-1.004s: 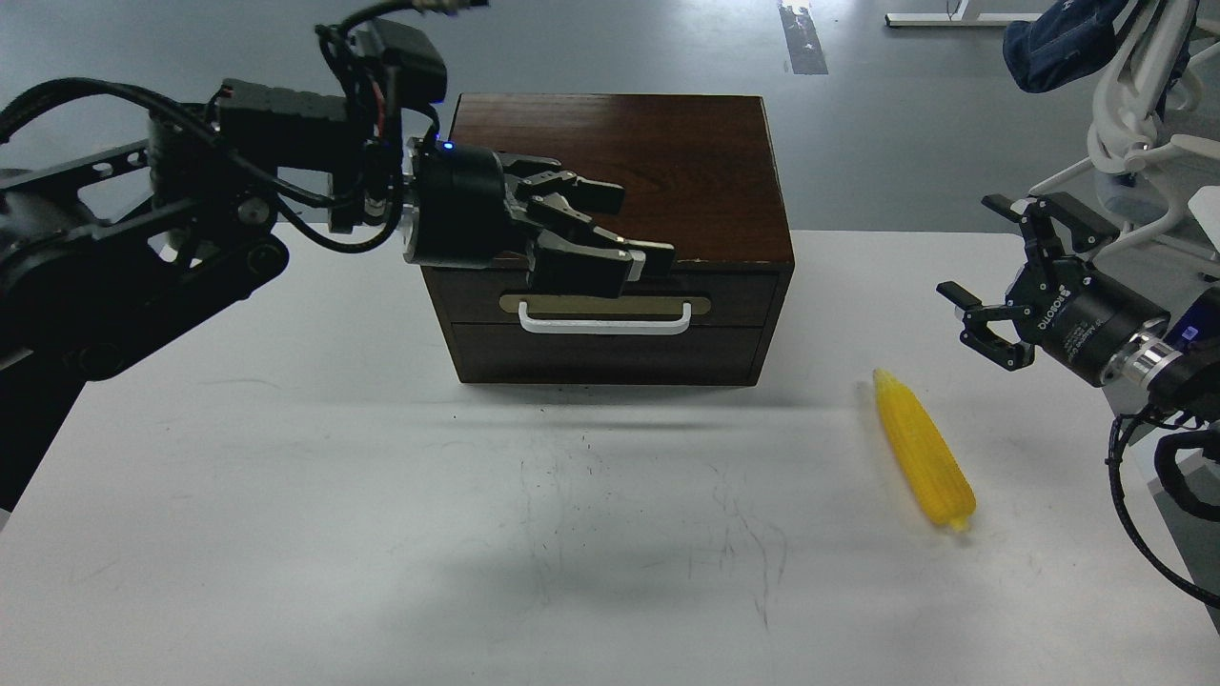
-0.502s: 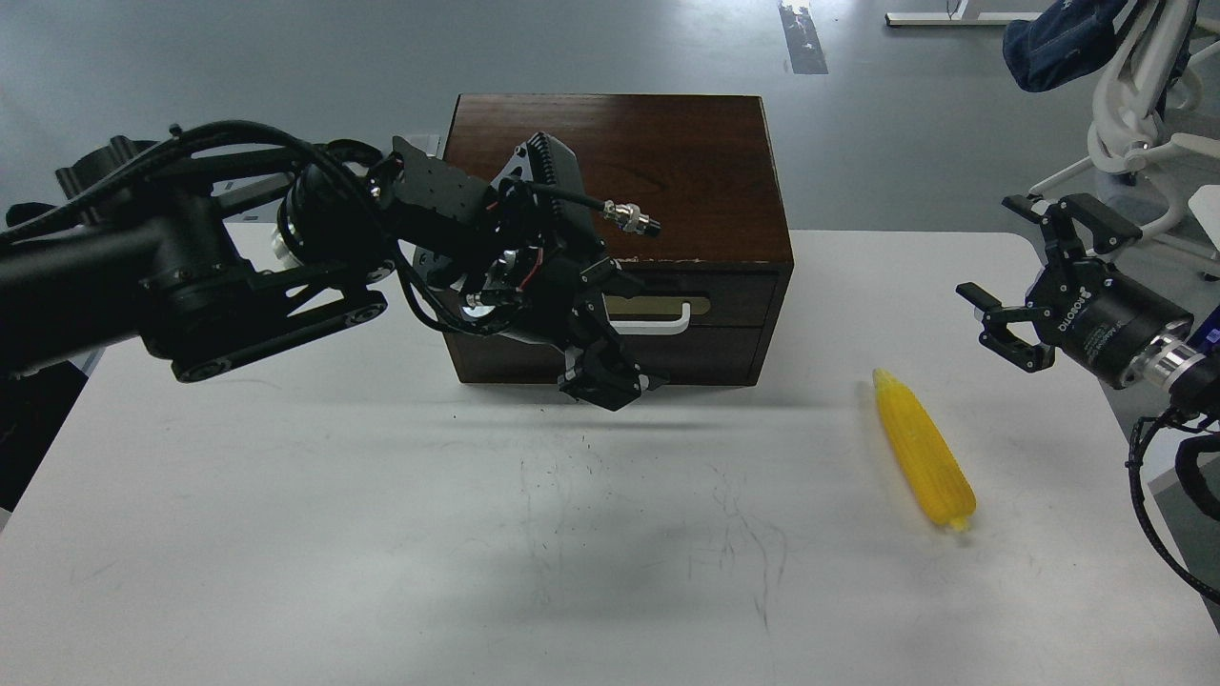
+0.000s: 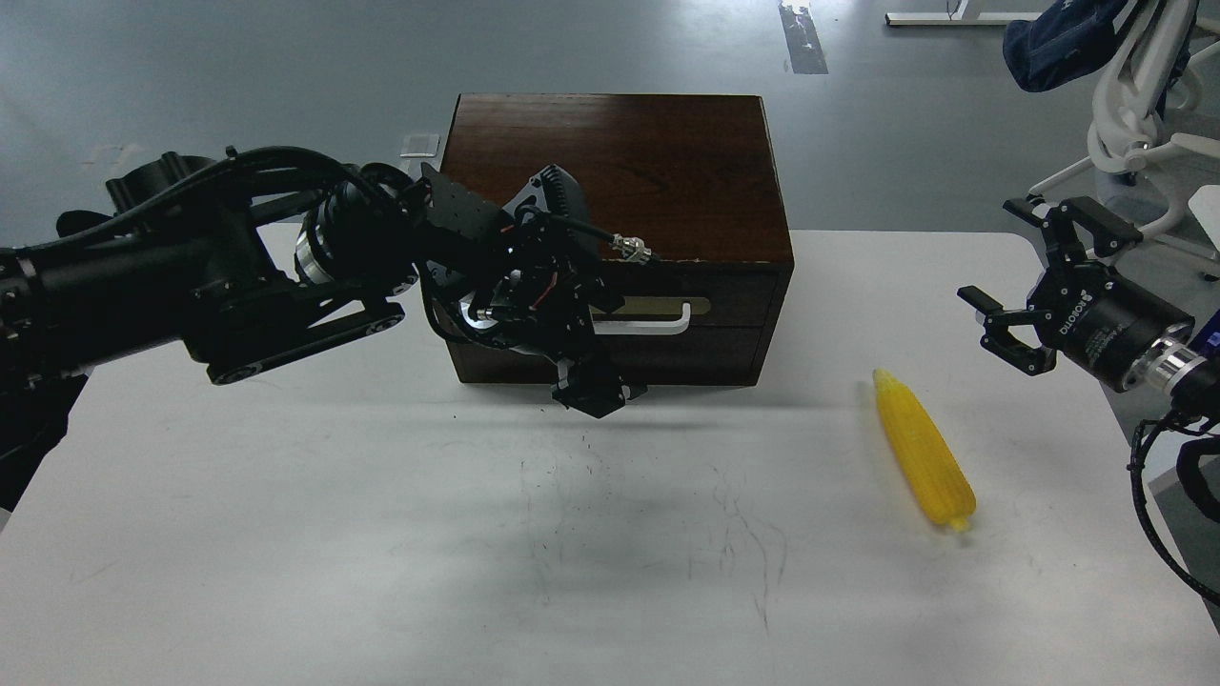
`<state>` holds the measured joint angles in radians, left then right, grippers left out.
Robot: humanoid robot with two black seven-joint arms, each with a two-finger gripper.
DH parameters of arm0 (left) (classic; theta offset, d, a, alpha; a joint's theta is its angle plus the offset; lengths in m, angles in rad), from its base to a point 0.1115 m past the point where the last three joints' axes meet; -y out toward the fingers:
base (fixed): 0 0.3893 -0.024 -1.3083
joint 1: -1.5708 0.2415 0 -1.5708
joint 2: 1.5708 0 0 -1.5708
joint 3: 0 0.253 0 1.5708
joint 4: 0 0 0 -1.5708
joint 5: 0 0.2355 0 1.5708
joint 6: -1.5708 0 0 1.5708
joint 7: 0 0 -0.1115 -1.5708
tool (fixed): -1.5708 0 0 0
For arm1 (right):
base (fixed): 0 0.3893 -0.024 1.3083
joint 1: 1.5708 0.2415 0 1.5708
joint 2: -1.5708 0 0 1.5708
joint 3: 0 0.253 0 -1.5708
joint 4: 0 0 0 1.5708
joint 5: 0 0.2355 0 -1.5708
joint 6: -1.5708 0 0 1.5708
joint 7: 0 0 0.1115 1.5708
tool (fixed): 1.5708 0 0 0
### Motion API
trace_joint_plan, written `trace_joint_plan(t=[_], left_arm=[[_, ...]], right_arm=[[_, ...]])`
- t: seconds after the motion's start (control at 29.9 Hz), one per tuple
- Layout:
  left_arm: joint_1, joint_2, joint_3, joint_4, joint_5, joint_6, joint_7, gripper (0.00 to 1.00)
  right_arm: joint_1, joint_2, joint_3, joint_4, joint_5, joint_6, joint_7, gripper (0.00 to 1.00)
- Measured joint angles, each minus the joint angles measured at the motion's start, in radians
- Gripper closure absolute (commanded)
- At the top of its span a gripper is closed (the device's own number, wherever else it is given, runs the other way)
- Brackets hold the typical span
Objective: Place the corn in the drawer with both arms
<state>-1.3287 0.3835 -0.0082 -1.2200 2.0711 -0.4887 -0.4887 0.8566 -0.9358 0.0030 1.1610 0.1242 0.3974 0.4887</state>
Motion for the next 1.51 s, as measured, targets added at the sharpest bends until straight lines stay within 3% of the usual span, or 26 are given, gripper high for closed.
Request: trace_joint_plan(t=[0.8,1.51], left_arm=[[0.001,-0.013,0.063,0.009,-0.005,0.000,0.000,0.01],[0.003,0.066,0.063,-0.219,-0.017,0.000,0.000,0.01]], right_arm=[[-0.002,0.001,-0.001,0.000,0.000,0.000,0.000,0.01],[-0.009,0.001,0.000,0.000,-0.001,0.000,0.000,0.01]])
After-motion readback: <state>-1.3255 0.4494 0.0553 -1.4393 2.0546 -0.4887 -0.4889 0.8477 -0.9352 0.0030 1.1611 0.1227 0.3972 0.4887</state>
